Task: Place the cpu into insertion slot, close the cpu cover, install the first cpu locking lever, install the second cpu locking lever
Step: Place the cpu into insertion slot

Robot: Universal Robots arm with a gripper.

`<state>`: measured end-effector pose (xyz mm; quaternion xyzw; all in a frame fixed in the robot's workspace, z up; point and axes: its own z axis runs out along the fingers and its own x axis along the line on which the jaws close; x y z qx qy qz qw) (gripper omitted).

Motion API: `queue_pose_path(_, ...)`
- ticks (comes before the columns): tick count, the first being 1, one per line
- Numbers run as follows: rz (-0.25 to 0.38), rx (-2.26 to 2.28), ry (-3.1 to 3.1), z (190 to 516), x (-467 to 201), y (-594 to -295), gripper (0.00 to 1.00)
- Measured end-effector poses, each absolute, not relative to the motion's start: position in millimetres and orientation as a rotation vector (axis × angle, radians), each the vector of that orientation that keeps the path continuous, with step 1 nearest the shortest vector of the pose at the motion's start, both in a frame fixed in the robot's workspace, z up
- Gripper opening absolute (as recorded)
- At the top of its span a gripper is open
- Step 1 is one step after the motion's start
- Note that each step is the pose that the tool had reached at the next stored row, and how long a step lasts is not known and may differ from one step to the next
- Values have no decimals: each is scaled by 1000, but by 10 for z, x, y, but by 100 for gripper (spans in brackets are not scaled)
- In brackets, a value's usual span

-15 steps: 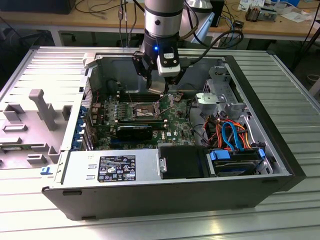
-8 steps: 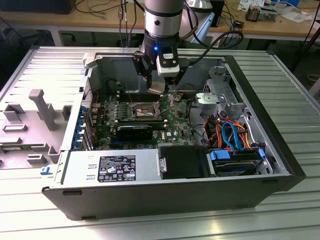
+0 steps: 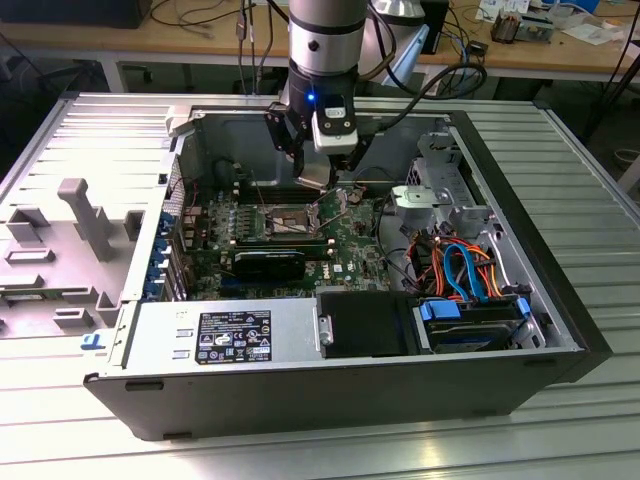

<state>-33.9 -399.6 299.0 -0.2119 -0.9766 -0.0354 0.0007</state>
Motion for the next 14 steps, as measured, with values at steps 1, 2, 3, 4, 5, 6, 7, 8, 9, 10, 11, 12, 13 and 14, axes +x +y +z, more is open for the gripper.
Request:
queue_pose_path(1, -111, -670, -3066, 2989, -339, -3996, 55)
queue_pose_path(2, -111, -676, -3065, 2988, -339, -3996, 55)
queue_pose_path(3, -111, -680, -3064, 2987, -339, -3996, 55)
queue_pose_path(4, -111, -683, -3063, 2986, -339, -3996, 55)
queue_pose_path(5, -111, -686, -3063, 2986, -339, -3996, 55)
queue_pose_path(6, -111, -689, -3062, 2985, -339, -3996, 55)
queue_pose_path(7, -111, -692, -3062, 2984, -340, -3996, 55)
queue_pose_path(8, -111, -695, -3061, 2984, -339, -3996, 55)
queue_pose_path(9, -111, -698, -3060, 2983, -339, -3996, 55)
queue_pose_path(10, -111, -701, -3060, 2983, -339, -3996, 55)
queue_pose_path(11, -111, -705, -3059, 2982, -339, -3996, 55)
queue_pose_path(12, -111, -710, -3058, 2981, -339, -3996, 55)
queue_pose_path(13, -110, -714, -3057, 2980, -339, -3996, 55)
queue_pose_path(14, -110, -719, -3056, 2979, -339, -3996, 55)
